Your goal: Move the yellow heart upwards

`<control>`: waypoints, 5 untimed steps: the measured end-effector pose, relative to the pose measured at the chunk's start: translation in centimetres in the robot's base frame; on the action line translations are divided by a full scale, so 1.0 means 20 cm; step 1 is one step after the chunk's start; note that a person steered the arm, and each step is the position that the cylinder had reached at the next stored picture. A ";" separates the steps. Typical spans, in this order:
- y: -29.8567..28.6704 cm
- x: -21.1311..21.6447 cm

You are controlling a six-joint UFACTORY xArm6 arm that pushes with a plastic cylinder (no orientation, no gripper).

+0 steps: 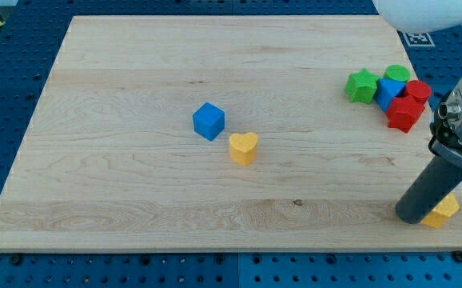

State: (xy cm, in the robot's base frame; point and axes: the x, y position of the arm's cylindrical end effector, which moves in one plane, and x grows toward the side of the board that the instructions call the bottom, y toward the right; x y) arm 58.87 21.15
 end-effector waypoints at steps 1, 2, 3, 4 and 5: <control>-0.16 -0.02; -0.46 -0.09; -0.78 -0.14; -1.04 -0.21; -1.05 -0.34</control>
State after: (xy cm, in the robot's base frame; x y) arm 52.06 0.13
